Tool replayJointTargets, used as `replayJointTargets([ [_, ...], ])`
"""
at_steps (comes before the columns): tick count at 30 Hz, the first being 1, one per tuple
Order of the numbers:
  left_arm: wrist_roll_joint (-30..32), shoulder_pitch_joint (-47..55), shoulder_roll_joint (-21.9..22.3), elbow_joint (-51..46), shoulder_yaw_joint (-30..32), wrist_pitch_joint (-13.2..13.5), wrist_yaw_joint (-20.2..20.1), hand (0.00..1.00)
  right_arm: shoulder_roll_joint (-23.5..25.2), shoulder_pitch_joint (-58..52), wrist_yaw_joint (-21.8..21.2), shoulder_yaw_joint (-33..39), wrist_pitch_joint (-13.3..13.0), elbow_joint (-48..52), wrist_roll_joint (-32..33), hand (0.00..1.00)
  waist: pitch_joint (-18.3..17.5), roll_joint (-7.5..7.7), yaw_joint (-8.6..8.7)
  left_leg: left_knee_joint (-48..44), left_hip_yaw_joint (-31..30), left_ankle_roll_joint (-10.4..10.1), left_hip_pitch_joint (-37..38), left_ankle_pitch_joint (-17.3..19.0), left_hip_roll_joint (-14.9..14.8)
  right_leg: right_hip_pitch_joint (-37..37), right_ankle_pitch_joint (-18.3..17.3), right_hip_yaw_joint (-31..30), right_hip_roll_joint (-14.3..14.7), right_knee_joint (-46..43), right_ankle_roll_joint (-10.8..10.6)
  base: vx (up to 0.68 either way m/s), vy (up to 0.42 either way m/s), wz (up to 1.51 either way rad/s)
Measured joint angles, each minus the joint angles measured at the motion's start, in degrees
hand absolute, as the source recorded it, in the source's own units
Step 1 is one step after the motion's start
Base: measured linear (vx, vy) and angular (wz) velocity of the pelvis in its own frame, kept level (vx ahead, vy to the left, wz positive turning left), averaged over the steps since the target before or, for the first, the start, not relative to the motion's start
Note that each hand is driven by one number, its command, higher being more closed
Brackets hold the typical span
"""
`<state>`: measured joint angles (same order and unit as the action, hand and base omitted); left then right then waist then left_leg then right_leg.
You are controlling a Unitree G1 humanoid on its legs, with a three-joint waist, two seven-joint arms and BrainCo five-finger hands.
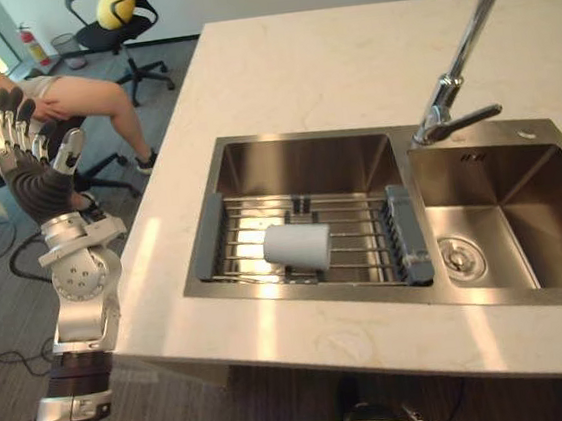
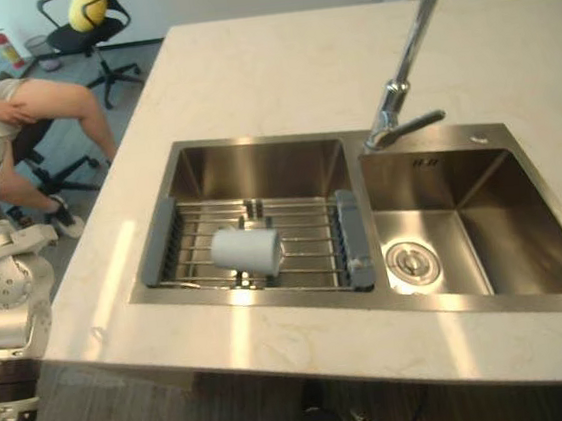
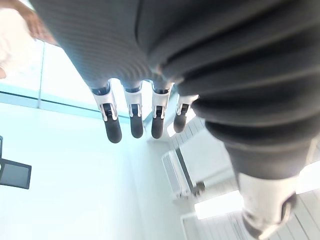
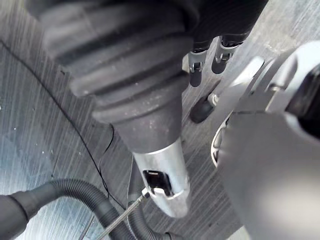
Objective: Walk over to the sink, pick up the cup, carry it to the dishwasher, place the cup inside the dishwasher, then close the dishwasher door
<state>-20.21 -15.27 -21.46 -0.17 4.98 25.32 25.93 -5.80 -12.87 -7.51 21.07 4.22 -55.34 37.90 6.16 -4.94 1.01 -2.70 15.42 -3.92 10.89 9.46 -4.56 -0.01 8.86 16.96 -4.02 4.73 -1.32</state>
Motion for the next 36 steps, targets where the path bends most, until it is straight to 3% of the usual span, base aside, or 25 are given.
replayJointTargets([
  [3, -0.43, 3.10, 3.14, -1.14, 0.52, -2.77, -5.00, 1.00, 1.49, -0.14, 0.17, 0.64, 0.20, 0.11, -2.04, 0.00, -0.75, 1.32, -0.69, -0.17, -0.88, 0.50, -0.42, -0.28, 1.08, -0.15, 0.90, 0.24, -1.25, -0.03, -0.13, -0.10, 0.049, 0.09],
  [4, -0.35, 3.43, 3.70, -1.48, 0.34, -3.55, -6.35, 0.00, 1.82, -0.29, 0.19, 0.76, 0.31, 0.12, -2.34, 0.00, -0.91, 1.59, -0.78, -0.19, -1.06, 0.66, -0.58, -0.23, 1.24, -0.21, 1.02, 0.38, -1.54, -0.03, -0.19, -0.12, 0.044, 0.15],
  [6, -0.16, 3.94, 4.82, -1.89, -2.03, -6.60, -10.59, 0.00, 2.75, -1.15, 0.36, 1.78, 0.55, 0.16, -2.38, 0.00, -1.29, 2.56, -1.53, -0.78, -1.10, 1.89, -0.97, 0.45, 1.60, -0.19, 1.25, 0.68, -2.11, 0.00, -0.28, -0.13, 0.037, 0.08],
  [10, 1.89, 4.83, 4.82, -5.75, -6.85, -11.56, -15.87, 0.00, 3.25, -2.96, 0.49, 1.60, 0.56, 0.31, -2.38, 0.00, -2.28, 3.79, -1.82, -2.44, -0.75, 2.11, -1.94, 1.85, 1.82, -0.54, 1.27, 0.72, -2.66, 0.12, -0.15, -0.10, 0.021, -0.06],
  [15, 11.82, 4.79, 4.77, -8.27, -13.12, -14.28, -19.68, 0.00, 3.06, -3.78, 0.86, 0.10, 0.56, 0.44, -2.25, 0.00, -4.40, 3.79, -1.11, -2.29, 1.36, 1.46, -2.55, 1.77, 1.58, -2.28, 1.87, 0.69, -2.43, -0.01, 0.40, 0.01, 0.012, -0.20],
  [22, 28.70, 3.15, 3.69, -7.37, -21.95, -16.18, -20.06, 0.00, 3.03, -3.61, 2.01, -0.09, 1.01, 0.04, -1.64, 0.00, -5.01, 3.46, -0.57, -3.18, 2.97, 1.55, -2.67, 2.35, 1.19, -4.53, 1.63, -1.85, -1.69, -2.57, -0.28, 0.04, 0.019, -0.16],
  [29, 45.99, 1.51, -4.18, 2.35, -32.20, -17.22, -19.68, 0.00, 2.50, -2.83, 2.71, -0.17, 0.74, -2.29, 1.15, 0.00, -4.46, 3.64, 0.66, -3.32, 4.71, 1.50, -0.79, 4.01, 1.18, -2.31, 2.63, -3.82, -0.62, 0.40, -0.48, -0.03, 0.015, -0.14],
  [34, 53.90, 1.51, -4.40, 9.89, -36.60, -18.07, -19.47, 0.00, 1.14, -1.59, 2.91, -1.39, -0.35, -2.06, 3.52, 0.00, -3.26, 2.54, 2.56, -3.03, 5.70, 0.83, -0.89, 4.63, 0.97, -3.17, 2.49, -4.23, -0.24, 0.41, -0.60, 0.00, 0.007, -0.13],
  [36, 56.26, 0.95, -4.35, 10.23, -36.64, -19.05, -17.39, 0.00, 0.66, -1.80, 3.17, -2.71, -0.42, -2.12, 4.61, 0.00, -2.48, 1.67, 2.71, -3.01, 6.28, 0.72, -0.65, 4.69, 0.26, -3.27, 2.39, -4.63, 0.29, 0.41, -0.66, 0.05, 0.001, -0.12],
])
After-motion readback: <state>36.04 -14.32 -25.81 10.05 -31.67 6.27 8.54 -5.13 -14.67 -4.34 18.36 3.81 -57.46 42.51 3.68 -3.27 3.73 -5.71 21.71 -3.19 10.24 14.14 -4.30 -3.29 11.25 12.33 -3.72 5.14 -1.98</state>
